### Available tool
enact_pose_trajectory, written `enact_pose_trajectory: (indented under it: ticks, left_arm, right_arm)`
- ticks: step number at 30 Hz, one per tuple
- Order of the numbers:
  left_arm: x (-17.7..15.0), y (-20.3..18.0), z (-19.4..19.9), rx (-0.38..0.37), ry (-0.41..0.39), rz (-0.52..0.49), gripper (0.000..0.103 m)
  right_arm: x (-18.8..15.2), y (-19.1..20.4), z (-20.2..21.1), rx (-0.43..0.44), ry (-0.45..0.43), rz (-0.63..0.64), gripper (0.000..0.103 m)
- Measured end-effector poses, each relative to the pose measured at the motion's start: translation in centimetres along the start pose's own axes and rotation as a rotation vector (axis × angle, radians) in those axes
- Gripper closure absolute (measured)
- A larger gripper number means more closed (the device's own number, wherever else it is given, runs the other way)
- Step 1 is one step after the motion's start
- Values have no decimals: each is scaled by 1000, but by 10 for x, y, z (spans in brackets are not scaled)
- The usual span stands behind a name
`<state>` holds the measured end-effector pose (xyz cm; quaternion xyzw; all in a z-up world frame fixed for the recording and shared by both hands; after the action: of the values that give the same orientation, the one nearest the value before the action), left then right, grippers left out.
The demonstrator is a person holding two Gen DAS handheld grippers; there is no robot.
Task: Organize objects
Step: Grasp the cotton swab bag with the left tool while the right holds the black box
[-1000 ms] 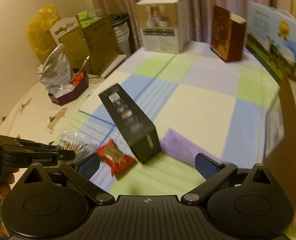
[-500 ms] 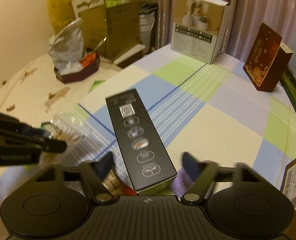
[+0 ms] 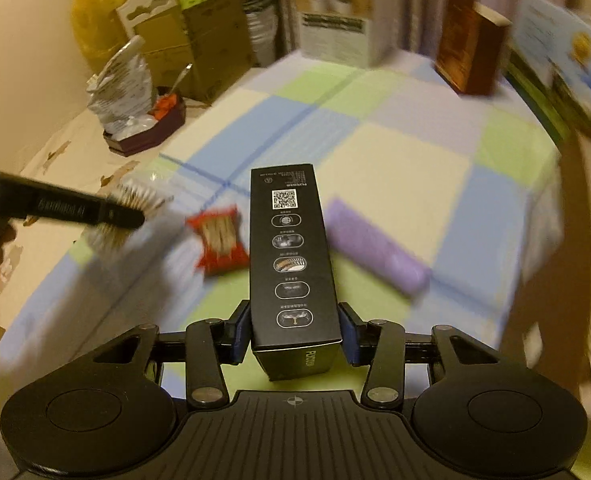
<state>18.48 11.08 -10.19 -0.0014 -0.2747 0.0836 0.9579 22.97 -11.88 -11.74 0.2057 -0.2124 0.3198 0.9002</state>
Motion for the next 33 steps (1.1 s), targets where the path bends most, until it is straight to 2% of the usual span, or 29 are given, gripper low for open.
enact_pose_trajectory:
  ticks: [7, 15, 18, 21, 26, 29, 31, 33]
  left_arm:
    - [-22, -28, 9, -62, 26, -55, 84]
    - [-37, -64, 14, -137, 54, -123, 84]
    - [-38, -75, 14, -150, 59, -142, 84]
    - [-37, -83, 17, -156, 52, -153, 84]
    - [-34, -94, 23, -153, 33, -157, 84]
    - [-34, -99, 26, -146, 29, -152, 84]
    - [-35, -102, 28, -141, 27, -148, 84]
    - [-35, -105, 31, -139, 26, -145, 84]
  right_arm:
    - [-59, -30, 56, -85, 10, -140, 62]
    - [-96, -48, 95, -177, 51, -250, 62]
    - [-96, -49, 98, -160, 18, -263, 58]
    - [-85, -47, 94, -177, -15, -239, 47]
    - [-74, -47, 74, -196, -9, -188, 46]
    - [-73, -48, 67, -188, 7, -156, 47]
    - [-75, -49, 64, -176, 18, -136, 62]
    - [-78, -49, 66, -174, 16, -123, 62]
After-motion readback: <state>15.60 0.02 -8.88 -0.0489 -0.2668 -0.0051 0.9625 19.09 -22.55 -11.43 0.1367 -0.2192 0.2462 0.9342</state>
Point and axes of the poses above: each gripper's, at about its wrist camera, not at the fingertips, and z roughly against the way its jaws point, y to its left, x to its top, the point moved 1 cm from there along -z, roughly the way its jaws point, and after that the axes turned 12 degrees about -z, right-handed, at the moved point
